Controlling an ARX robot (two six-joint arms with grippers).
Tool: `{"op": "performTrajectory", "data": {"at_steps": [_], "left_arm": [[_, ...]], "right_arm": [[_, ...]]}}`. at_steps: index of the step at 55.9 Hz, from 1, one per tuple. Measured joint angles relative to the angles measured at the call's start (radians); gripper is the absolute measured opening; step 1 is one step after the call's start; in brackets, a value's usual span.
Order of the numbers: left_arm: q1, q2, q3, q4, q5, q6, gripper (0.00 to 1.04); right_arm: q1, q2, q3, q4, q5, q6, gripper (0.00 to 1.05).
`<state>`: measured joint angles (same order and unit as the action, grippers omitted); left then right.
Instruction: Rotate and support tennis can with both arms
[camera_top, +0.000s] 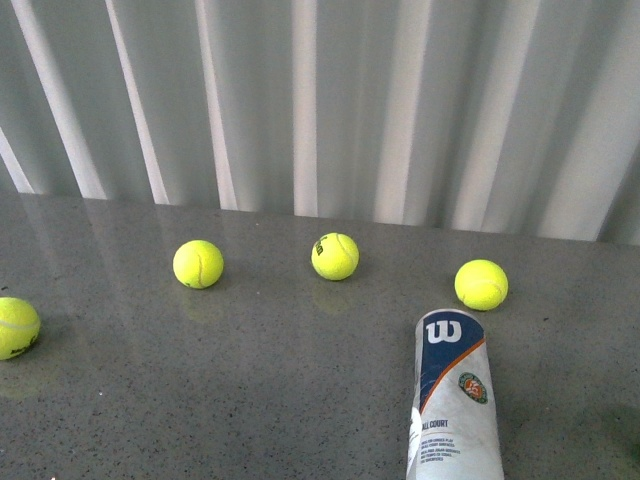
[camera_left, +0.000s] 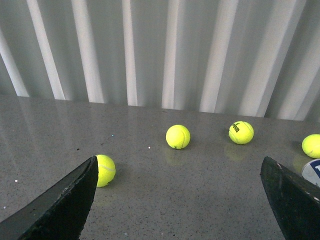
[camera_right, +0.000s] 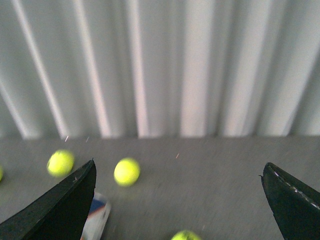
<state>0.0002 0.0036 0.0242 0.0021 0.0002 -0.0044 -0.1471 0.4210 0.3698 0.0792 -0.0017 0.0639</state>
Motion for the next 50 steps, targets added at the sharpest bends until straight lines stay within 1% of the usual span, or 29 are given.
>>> {"op": "performTrajectory", "data": {"at_steps": [4, 8, 11, 16, 19, 23, 28, 35, 41, 44, 50], "left_arm": [[0.000, -0.002, 0.000, 0.000, 0.000, 0.000, 0.98], [0.000, -0.001, 0.000, 0.000, 0.000, 0.000, 0.98], [0.000, -0.001, 0.000, 0.000, 0.000, 0.000, 0.98], [0.000, -0.002, 0.000, 0.000, 0.000, 0.000, 0.98], [0.000, -0.001, 0.000, -0.001, 0.000, 0.000, 0.98], [0.000, -0.002, 0.000, -0.001, 0.000, 0.000, 0.98], [0.000, -0.001, 0.000, -0.001, 0.000, 0.000, 0.98], [0.000, -0.001, 0.000, -0.002, 0.000, 0.000, 0.98], [0.000, -0.001, 0.000, -0.002, 0.000, 0.000, 0.98], [0.000, -0.001, 0.000, -0.002, 0.000, 0.000, 0.98], [0.000, -0.001, 0.000, -0.002, 0.000, 0.000, 0.98]], "right_arm": [[-0.047, 0.161, 0.084, 0.103, -0.009, 0.056, 0.97], [-0.063, 0.368, 0.190, 0.162, -0.012, 0.127, 0.97], [-0.062, 0.511, 0.268, 0.166, 0.010, 0.175, 0.97], [-0.041, 0.759, 0.411, 0.116, 0.021, 0.239, 0.97], [-0.010, 0.906, 0.507, 0.056, 0.025, 0.268, 0.97], [0.034, 1.035, 0.587, -0.011, 0.006, 0.277, 0.97], [0.118, 1.184, 0.661, -0.101, -0.024, 0.277, 0.97], [0.242, 1.317, 0.694, -0.177, -0.081, 0.269, 0.97], [0.334, 1.381, 0.707, -0.207, -0.114, 0.259, 0.97], [0.368, 1.408, 0.721, -0.220, -0.127, 0.254, 0.97], [0.405, 1.461, 0.748, -0.248, -0.147, 0.243, 0.97]]}}
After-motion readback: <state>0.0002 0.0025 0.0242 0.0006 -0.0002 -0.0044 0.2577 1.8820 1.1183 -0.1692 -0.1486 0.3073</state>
